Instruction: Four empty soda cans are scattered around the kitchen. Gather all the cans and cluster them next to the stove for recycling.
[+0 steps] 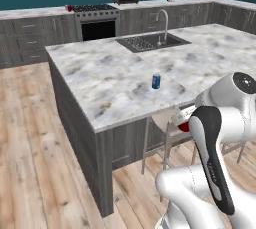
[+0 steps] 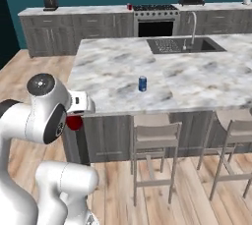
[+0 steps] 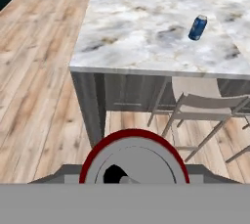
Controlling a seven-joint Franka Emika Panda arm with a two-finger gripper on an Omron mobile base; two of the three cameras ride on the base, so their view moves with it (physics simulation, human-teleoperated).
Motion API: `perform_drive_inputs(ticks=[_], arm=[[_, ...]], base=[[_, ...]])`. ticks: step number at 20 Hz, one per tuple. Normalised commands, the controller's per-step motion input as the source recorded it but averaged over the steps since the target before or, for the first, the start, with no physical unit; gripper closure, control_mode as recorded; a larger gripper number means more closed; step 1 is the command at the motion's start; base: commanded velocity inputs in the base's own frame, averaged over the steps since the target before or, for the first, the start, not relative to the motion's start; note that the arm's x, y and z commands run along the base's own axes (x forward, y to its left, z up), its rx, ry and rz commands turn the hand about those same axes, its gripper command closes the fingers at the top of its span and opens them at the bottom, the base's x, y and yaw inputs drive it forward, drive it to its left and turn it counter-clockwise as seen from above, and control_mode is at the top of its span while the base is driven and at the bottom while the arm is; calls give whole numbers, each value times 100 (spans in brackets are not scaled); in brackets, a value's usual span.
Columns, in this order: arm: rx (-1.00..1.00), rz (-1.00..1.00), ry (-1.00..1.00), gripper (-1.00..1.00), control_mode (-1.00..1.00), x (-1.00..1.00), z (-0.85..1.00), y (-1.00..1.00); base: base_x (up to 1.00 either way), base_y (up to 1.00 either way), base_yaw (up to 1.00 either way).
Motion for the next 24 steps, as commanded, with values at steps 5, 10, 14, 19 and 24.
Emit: perform_drive_inputs(ticks=[5, 10, 14, 19, 24], arm=[[0, 0, 0, 100, 100, 0, 0, 0], [0, 0, 0, 100, 100, 0, 0, 0], [0, 0, 0, 100, 100, 0, 0, 0], [0, 0, 0, 100, 100, 0, 0, 0], [0, 0, 0, 100, 100, 0, 0, 0]], base=[[-37, 100, 0], [-36, 100, 0], [-34, 100, 0], [-17, 100, 0], [51, 94, -12]])
